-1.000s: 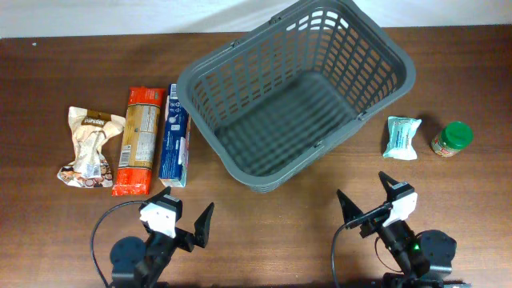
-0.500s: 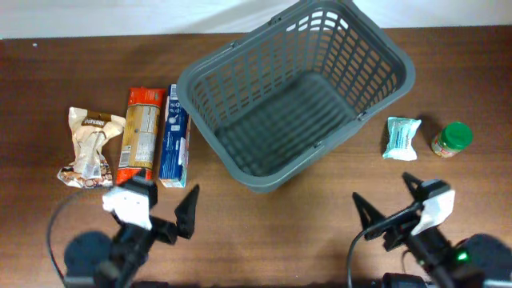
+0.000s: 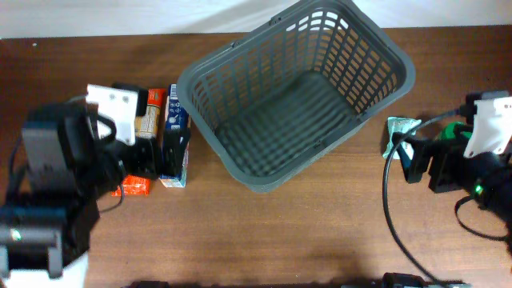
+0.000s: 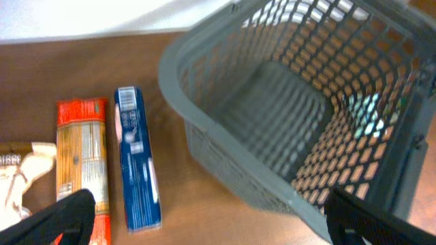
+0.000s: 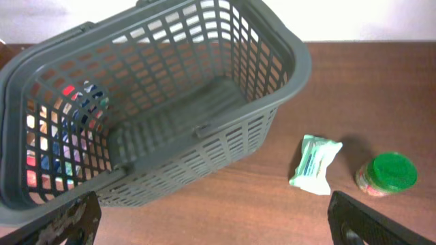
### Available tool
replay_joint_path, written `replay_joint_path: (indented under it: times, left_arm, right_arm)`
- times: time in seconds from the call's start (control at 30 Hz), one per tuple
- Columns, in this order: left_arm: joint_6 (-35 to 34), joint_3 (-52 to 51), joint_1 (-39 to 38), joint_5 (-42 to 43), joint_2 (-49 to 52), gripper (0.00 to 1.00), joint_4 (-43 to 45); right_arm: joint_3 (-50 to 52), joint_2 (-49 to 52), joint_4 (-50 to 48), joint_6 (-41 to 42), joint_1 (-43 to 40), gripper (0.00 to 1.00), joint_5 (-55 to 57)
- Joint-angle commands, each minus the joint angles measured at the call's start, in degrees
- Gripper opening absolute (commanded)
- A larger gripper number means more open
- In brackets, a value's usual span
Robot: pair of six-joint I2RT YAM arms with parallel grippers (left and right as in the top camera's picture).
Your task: Pack container
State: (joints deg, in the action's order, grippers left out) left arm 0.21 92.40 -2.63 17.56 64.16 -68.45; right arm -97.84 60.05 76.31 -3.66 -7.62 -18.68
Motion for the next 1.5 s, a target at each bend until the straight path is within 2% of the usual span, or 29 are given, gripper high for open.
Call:
replay_joint_path:
  times: [0.0, 0.13, 0.17, 0.2, 0.27, 0.3, 0.53, 0.67, 0.93, 1.23, 1.47]
  left_arm:
    - [1.1, 8.5, 0.2, 0.0, 4.8, 0.99, -5.7]
    - [1.1, 9.3, 0.2, 3.4, 5.5, 0.99, -8.1]
    - [1.1, 9.3, 0.2, 4.3, 5.5, 1.0, -8.6]
    - [1.1, 9.3, 0.2, 4.5, 5.5, 0.83, -9.1]
    - [1.1, 9.4, 0.2, 4.5, 5.5, 0.23, -10.5]
    - [1.1, 9.4, 0.2, 4.2, 5.5, 0.02, -11.5]
    - [1.1, 11.1, -1.8, 0.9, 5.2, 0.02, -18.5]
    - [1.1, 13.2, -7.6, -3.1, 5.0, 0.02, -22.1]
    - [1.1, 13.9, -24.7, -3.5, 4.5, 0.02, -22.8]
    - [-1.1, 13.9, -45.1, -8.0, 6.5, 0.02, -22.5]
    - [-1.1, 13.9, -50.9, -8.8, 14.0, 0.02, -22.1]
  right_arm:
    - [-6.8, 4.2, 4.4, 1.0, 0.5, 0.99, -2.2]
    - [-7.2, 5.1, 5.4, 1.4, 0.5, 1.0, -6.7]
    - [-7.2, 5.1, 5.4, 1.7, 0.5, 0.88, -7.1]
    - [-7.2, 5.2, 5.4, 2.9, 0.5, 0.79, -7.0]
    - [-7.2, 5.4, 5.4, 6.0, 0.5, 0.64, -6.5]
    - [-7.2, 5.6, 5.4, 7.6, 0.5, 0.56, -6.1]
    - [-7.3, 8.8, 5.5, 13.7, 0.5, 0.05, -5.9]
    - [-7.3, 11.7, 5.6, 14.9, 0.5, 0.04, -4.2]
    - [-10.1, 17.9, 4.9, 14.5, 0.5, 0.04, 0.4]
    - [-12.0, 22.1, -3.5, 12.1, 0.5, 0.04, -0.2]
    - [-12.0, 24.2, -8.5, 12.8, 0.5, 0.04, -3.1]
